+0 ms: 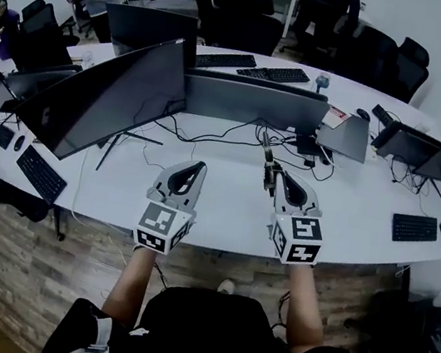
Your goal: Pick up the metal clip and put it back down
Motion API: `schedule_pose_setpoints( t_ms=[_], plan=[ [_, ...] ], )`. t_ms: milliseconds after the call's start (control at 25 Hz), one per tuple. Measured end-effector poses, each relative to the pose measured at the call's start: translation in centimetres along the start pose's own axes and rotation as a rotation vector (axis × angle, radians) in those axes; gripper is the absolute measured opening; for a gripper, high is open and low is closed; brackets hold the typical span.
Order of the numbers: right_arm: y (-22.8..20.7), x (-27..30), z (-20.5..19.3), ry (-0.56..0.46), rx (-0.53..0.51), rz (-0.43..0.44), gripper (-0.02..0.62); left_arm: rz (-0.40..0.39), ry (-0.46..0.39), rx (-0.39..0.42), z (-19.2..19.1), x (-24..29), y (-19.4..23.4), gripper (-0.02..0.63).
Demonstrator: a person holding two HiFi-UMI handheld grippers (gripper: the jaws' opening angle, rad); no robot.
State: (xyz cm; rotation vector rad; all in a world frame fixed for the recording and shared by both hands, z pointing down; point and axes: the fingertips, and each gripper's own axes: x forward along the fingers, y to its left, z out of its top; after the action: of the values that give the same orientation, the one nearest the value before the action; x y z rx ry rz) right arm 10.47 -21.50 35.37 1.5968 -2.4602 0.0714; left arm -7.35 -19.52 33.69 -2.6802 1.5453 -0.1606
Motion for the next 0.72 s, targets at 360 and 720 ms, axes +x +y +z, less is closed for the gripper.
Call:
schedule_pose_setpoints(
  t_ms=[360, 720],
  plan=[
    [-1.4, -0.7, 1.3, -0.042, 0.011, -0.047, 0.028, 0.008, -0.011, 0.011, 0.4, -0.1, 0.5, 0.012],
    [-0.6, -0.2, 0.7, -0.033, 0.001, -0.015, 0.028, 0.01, 0.0, -0.001, -0.3, 0.1, 0.2, 0.012]
  ],
)
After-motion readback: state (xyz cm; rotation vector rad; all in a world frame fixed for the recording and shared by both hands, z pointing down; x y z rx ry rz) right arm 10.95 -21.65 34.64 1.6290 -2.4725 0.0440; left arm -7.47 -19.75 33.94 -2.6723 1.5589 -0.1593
